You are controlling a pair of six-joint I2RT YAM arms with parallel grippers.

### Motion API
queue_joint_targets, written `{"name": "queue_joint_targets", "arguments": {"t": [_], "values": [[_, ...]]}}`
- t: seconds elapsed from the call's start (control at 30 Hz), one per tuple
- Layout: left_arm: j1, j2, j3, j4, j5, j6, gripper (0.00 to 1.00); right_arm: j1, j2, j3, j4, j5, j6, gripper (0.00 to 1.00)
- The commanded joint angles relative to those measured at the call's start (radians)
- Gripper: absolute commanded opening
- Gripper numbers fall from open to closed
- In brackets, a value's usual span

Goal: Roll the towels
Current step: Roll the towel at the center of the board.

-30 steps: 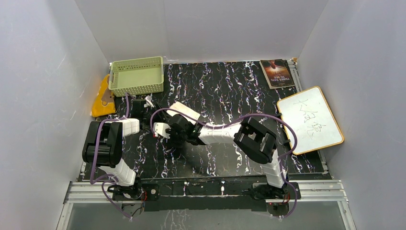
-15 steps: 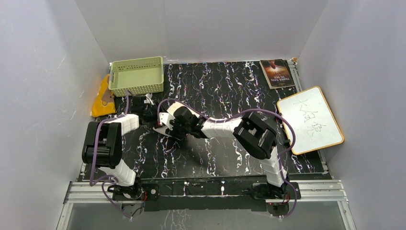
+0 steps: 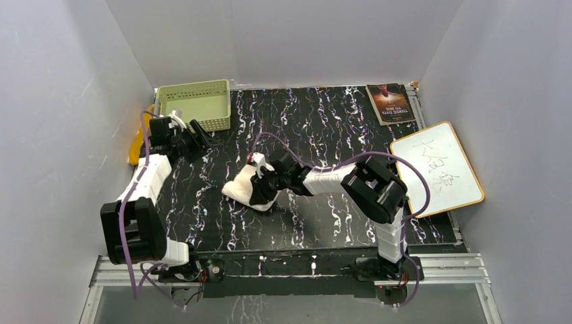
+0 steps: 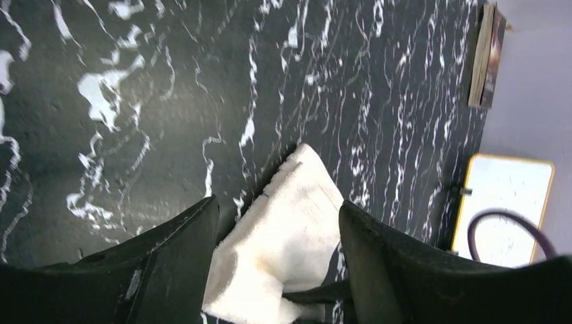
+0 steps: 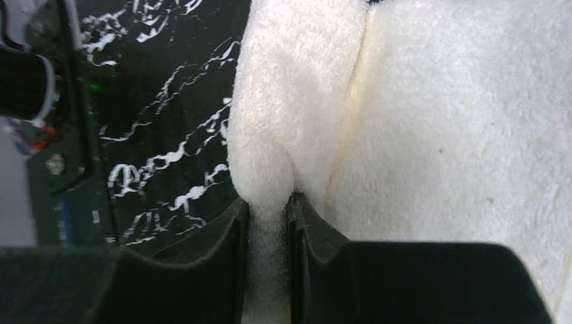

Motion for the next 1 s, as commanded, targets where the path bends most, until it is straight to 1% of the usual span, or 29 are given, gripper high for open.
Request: {"name": "queue_joint_targets", "arguments": {"t": [0.0, 0.07, 0.17, 0.23, 0.37, 0.43, 0.47, 0.67, 0.73, 0.83, 0.97], "values": [[-0.009, -0.092, -0.062, -0.054, 0.104, 0.044, 0.64, -0.032, -0.047, -0.051, 0.04, -0.092, 0.308, 0.0], [-0.008, -0.12, -0.089, -0.052, 0.132, 0.054, 0.62, -0.063, -0.055, -0.038, 0.025, -0.089, 0.38, 0.0], [-0.01, -0.161, -0.137, -0.043, 0.164, 0.058, 0.61, -0.132, -0.045, -0.017, 0.048, -0.196, 0.505, 0.0], [-0.011, -0.18, -0.167, -0.03, 0.18, 0.052, 0.6, -0.174, -0.032, -0.051, 0.172, -0.297, 0.613, 0.0], [-0.023, -0.19, -0.215, 0.02, 0.206, 0.013, 0.59, -0.232, 0.012, -0.11, 0.404, -0.371, 0.814, 0.0], [-0.042, -0.187, -0.231, 0.048, 0.205, -0.016, 0.59, -0.255, 0.032, -0.154, 0.534, -0.376, 0.938, 0.0], [-0.057, -0.184, -0.236, 0.065, 0.199, -0.024, 0.59, -0.265, 0.045, -0.167, 0.572, -0.377, 0.974, 0.0], [-0.185, -0.112, -0.253, 0.205, 0.166, -0.139, 0.57, -0.278, 0.112, -0.178, 0.597, -0.366, 1.054, 0.0], [-0.227, -0.081, -0.248, 0.259, 0.16, -0.179, 0.56, -0.282, 0.133, -0.206, 0.685, -0.359, 1.127, 0.0], [-0.257, -0.029, -0.236, 0.328, 0.153, -0.232, 0.54, -0.297, 0.168, -0.263, 0.854, -0.33, 1.253, 0.0], [-0.276, 0.043, -0.214, 0.394, 0.149, -0.254, 0.53, -0.312, 0.203, -0.322, 0.985, -0.293, 1.361, 0.0]]}}
